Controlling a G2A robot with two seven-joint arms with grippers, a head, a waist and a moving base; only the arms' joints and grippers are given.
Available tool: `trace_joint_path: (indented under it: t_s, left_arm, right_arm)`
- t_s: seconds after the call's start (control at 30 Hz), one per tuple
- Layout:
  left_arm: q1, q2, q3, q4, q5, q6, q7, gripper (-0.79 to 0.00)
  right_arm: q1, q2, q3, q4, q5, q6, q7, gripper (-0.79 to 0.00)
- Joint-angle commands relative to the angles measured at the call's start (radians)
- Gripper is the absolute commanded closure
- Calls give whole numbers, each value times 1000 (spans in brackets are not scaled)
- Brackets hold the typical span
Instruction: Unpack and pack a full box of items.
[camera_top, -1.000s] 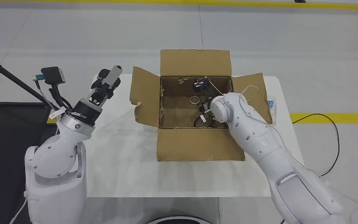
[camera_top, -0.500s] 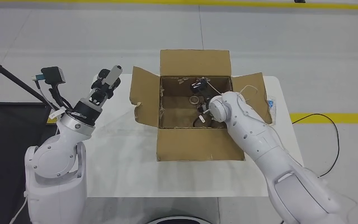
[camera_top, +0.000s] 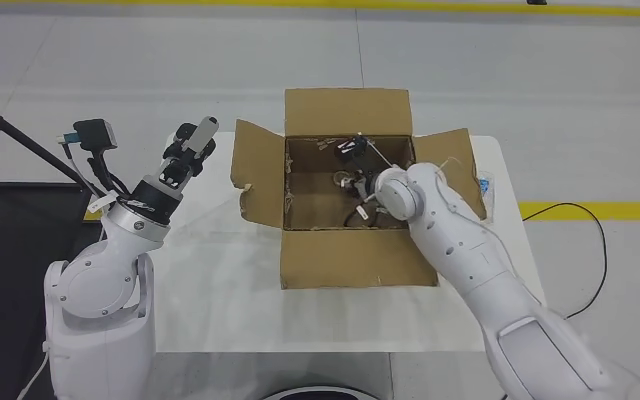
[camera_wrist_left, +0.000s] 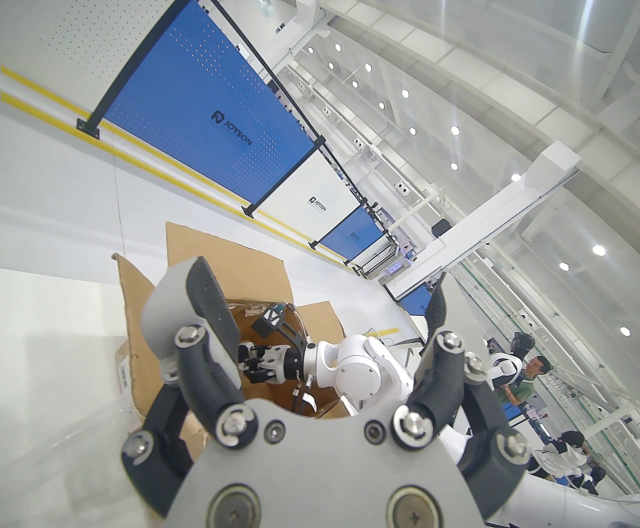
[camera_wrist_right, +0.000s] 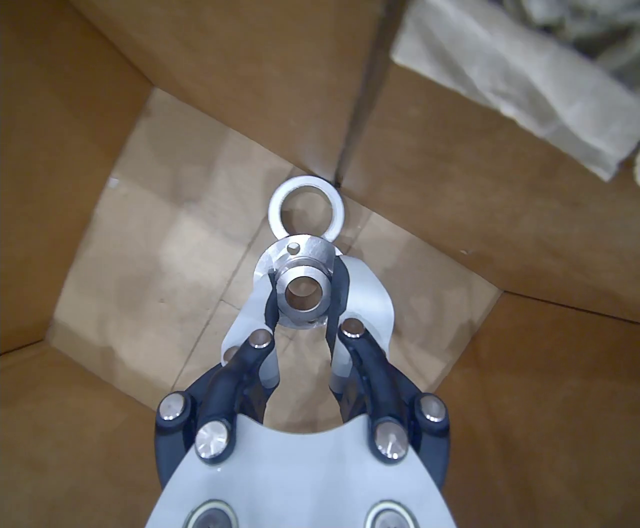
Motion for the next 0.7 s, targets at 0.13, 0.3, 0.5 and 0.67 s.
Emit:
trace_joint_path:
  t_s: [0.13,0.3,0.5,0.67]
  left_arm:
    - [0,0,0,0,0,0,0,-785]
    - [0,0,0,0,0,0,0,-785]
    - [0,0,0,0,0,0,0,-785]
    - [0,0,0,0,0,0,0,-785]
  right_arm:
    - [-156,66,145,-299,-36,-68,30,0]
    - [-304,110,273,-551,-48,-113,55,0]
    - [-473,149,443,-824,-9,-177,26,0]
    - [-559,166,543,-970,-4,-173,26,0]
